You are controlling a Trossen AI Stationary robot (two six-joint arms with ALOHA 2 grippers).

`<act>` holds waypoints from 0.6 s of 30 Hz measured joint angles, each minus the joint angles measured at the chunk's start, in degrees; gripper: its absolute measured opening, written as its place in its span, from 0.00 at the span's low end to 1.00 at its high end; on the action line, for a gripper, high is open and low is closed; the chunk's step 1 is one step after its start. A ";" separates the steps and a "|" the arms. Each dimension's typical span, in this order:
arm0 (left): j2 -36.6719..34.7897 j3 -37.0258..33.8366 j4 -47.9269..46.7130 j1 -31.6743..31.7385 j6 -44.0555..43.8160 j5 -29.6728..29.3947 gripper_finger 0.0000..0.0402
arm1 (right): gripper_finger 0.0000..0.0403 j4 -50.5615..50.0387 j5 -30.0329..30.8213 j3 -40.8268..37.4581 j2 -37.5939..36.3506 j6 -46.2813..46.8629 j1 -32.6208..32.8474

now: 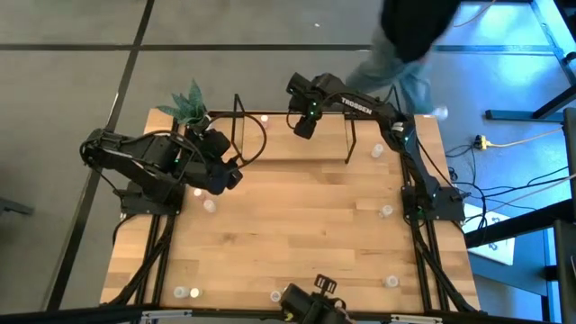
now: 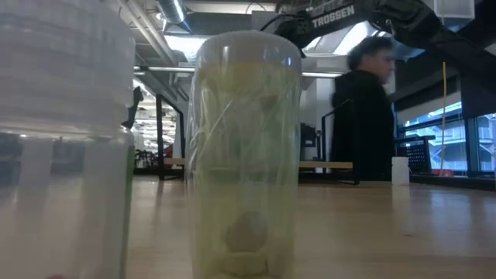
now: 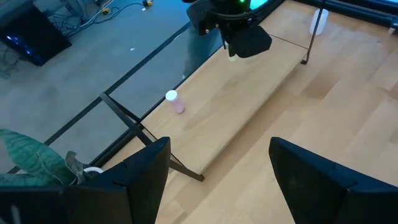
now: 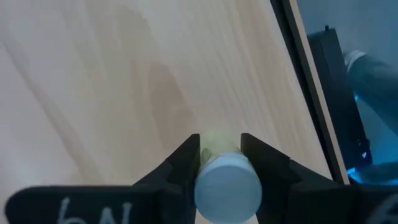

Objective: Pick and place medicine bottles onto shelf by color
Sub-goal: Put the top yellow pill bottle on the shelf

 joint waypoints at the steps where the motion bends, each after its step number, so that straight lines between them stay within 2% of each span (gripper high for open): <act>1: 0.00 0.00 0.02 0.00 0.00 0.00 0.67 | 0.26 -0.42 -0.01 0.00 0.10 0.11 -0.35; 8: 0.00 0.00 0.00 0.00 0.00 0.00 0.67 | 0.28 -6.75 0.01 0.02 0.07 0.25 -2.67; 18: 0.00 0.00 0.00 0.00 0.00 0.00 0.67 | 0.29 -6.57 2.02 -0.87 -0.04 0.42 -3.41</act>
